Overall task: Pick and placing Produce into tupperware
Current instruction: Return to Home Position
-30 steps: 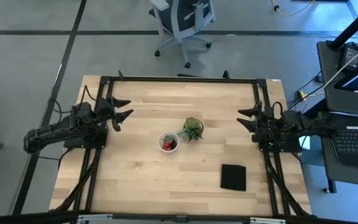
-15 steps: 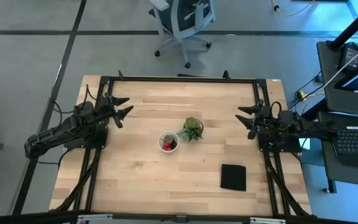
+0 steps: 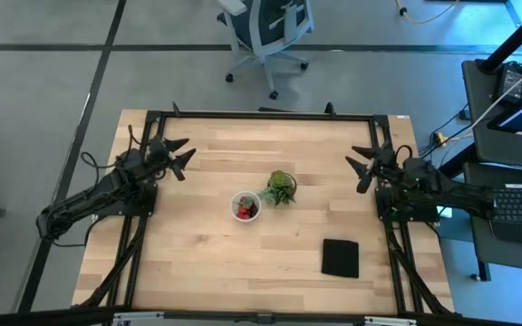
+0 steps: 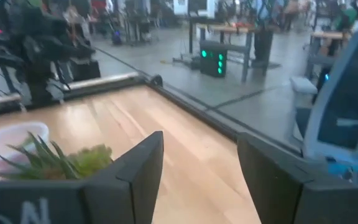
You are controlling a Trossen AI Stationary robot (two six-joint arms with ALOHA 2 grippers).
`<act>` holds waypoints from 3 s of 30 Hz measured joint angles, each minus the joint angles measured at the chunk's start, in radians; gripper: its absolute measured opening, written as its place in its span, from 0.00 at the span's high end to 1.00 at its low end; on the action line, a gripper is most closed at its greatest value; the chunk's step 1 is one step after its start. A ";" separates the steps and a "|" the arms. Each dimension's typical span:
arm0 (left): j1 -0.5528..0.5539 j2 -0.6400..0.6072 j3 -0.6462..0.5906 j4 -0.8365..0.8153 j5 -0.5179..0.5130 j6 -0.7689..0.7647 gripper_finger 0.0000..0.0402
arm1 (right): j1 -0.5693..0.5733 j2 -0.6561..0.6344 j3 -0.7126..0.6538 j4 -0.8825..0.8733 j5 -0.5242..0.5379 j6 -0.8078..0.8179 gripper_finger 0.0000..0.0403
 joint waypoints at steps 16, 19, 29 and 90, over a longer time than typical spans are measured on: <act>0.044 0.000 0.000 -0.003 0.000 0.019 0.41 | -0.046 0.000 -0.192 0.328 0.000 -0.010 0.49; 0.044 0.000 0.000 -0.003 -0.004 0.019 0.41 | -0.046 0.001 -0.193 0.329 0.000 -0.007 0.49; 0.044 0.000 0.000 -0.003 -0.004 0.019 0.41 | -0.046 0.002 -0.193 0.329 -0.001 -0.002 0.49; 0.044 0.000 0.000 -0.003 -0.004 0.019 0.41 | -0.046 0.003 -0.193 0.329 -0.001 0.017 0.49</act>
